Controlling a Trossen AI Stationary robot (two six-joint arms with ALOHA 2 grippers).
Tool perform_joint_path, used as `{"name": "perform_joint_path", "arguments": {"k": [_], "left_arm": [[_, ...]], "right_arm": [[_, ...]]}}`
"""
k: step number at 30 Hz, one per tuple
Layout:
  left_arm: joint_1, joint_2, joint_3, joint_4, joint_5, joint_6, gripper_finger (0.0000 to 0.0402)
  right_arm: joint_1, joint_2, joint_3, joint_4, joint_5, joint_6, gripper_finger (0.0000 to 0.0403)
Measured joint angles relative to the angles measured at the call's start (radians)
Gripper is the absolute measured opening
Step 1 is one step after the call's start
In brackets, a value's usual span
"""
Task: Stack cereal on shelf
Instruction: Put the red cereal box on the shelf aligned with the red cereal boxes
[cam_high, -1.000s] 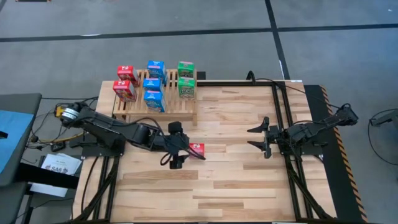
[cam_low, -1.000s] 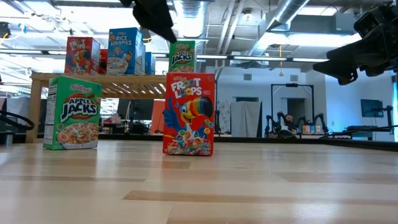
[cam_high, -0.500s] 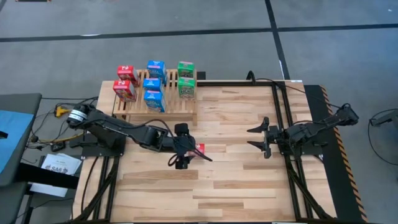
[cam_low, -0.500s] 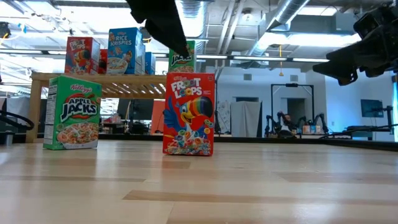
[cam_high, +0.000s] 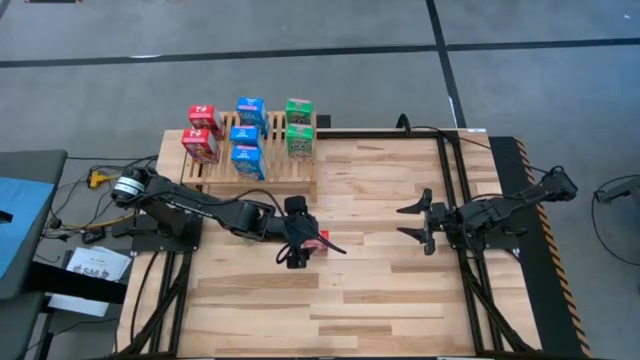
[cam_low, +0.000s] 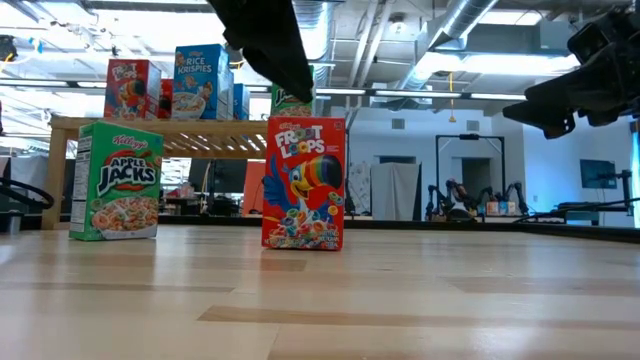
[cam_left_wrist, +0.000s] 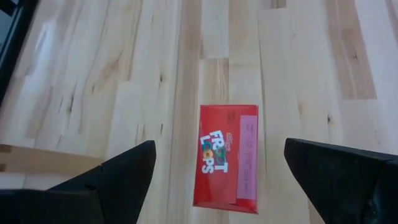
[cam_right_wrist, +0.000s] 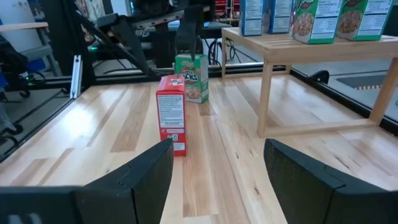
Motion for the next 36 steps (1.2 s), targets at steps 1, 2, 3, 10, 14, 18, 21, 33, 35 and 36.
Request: {"name": "perform_joint_path", "arguments": {"k": [1,2,3,10,14,18,21,33,35,36], "left_arm": [[0.000,0.000,0.000,0.001,0.000,0.000,0.0347],[0.000,0.000,-0.001,0.003,0.000,0.000,0.0347],[0.000,0.000,-0.008,0.012,0.000,0.000,0.0347],[0.000,0.000,-0.047,0.052,0.002,-0.004,0.0347],[0.002,0.000,-0.047,0.055,-0.002,-0.001,0.0347],[0.010,0.016,-0.047,0.064,0.000,0.000,0.0347],[0.017,0.051,-0.048,0.074,0.029,-0.001,0.0347],[0.036,0.083,-0.047,0.088,0.070,-0.027,0.0343],[0.036,0.083,-0.047,0.082,0.071,-0.025,0.0334],[0.037,0.083,-0.047,0.083,0.071,-0.021,0.0327]], "right_arm": [[0.000,0.000,0.000,0.000,0.000,0.000,0.0276],[0.000,0.000,0.000,0.000,0.000,0.000,0.0276],[0.000,0.000,0.000,0.000,0.000,0.000,0.0276],[0.000,0.000,0.000,0.001,0.000,0.000,0.0276],[0.000,0.000,0.000,0.001,0.000,0.000,0.0276],[0.000,0.000,0.000,0.001,0.000,0.000,0.0276],[0.000,0.000,0.000,0.000,0.000,0.000,0.0276],[0.000,0.020,0.000,0.000,-0.002,0.000,0.0276],[0.000,0.020,0.000,-0.001,-0.002,0.000,0.0276],[0.000,0.020,0.000,0.000,-0.002,0.000,0.0276]]}}
